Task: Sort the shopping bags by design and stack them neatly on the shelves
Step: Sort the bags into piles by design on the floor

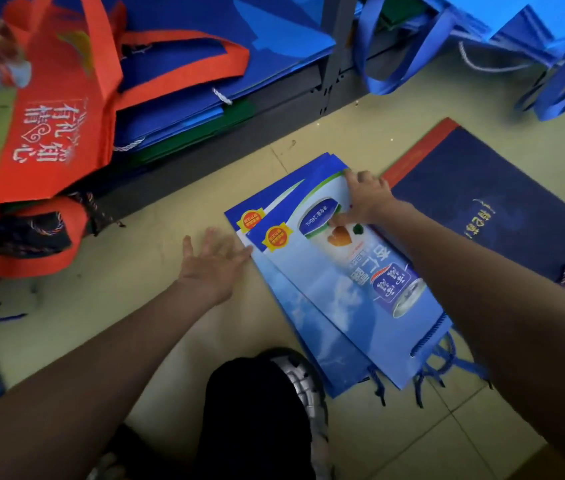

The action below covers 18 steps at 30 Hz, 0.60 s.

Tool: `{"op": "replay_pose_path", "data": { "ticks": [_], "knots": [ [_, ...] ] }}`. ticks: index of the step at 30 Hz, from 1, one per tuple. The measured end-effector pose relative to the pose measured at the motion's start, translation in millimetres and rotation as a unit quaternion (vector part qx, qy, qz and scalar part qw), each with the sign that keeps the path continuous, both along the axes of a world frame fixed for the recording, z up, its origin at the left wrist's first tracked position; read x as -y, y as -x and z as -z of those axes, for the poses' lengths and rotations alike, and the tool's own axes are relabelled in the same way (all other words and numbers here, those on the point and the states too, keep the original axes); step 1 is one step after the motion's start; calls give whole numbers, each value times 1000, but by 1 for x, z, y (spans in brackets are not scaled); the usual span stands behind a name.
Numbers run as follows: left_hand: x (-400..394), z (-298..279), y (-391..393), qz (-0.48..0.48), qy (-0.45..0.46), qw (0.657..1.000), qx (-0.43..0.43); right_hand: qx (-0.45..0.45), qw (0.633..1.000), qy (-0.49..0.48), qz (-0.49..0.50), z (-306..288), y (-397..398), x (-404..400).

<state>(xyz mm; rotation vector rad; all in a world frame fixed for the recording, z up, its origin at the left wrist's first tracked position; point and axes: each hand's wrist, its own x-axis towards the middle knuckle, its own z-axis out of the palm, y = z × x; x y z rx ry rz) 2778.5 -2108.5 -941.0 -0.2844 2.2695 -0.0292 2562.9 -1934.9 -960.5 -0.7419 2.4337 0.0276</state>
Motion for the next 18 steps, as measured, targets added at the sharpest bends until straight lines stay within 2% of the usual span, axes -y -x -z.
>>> {"op": "replay_pose_path", "data": {
  "ticks": [2, 3, 5, 7, 9, 10, 11, 14, 15, 18],
  "knots": [
    [5, 4, 1, -167, -104, 977, -76, -10, 1000, -19, 5, -1, 6, 6],
    [4, 6, 2, -235, -176, 947, -128, -15, 1000, -18, 2, -2, 5, 7],
    [-9, 9, 3, -306, -273, 892, -189, -44, 999, -19, -22, -2, -3, 9],
    [-26, 8, 4, -342, -291, 870, -203, -86, 992, -61, -64, -1, -16, 18],
    [-38, 9, 6, -373, -277, 861, -207, -100, 987, -98, -74, -3, -23, 28],
    [-40, 8, 6, -403, -281, 845, -210, -99, 987, -108, -70, -5, -24, 33],
    [-41, 8, 6, -453, -299, 810, -223, -96, 987, -112, -60, -8, -24, 36],
    [-36, 7, 9, -641, -381, 621, -240, -107, 987, -112, -31, -10, -24, 42],
    [-35, 6, 10, -674, -389, 582, -235, -111, 987, -109, -24, -9, -23, 43],
    [-30, 3, 16, -716, -413, 509, -239, -116, 990, -83, 11, -13, -17, 47]
  ]
}}
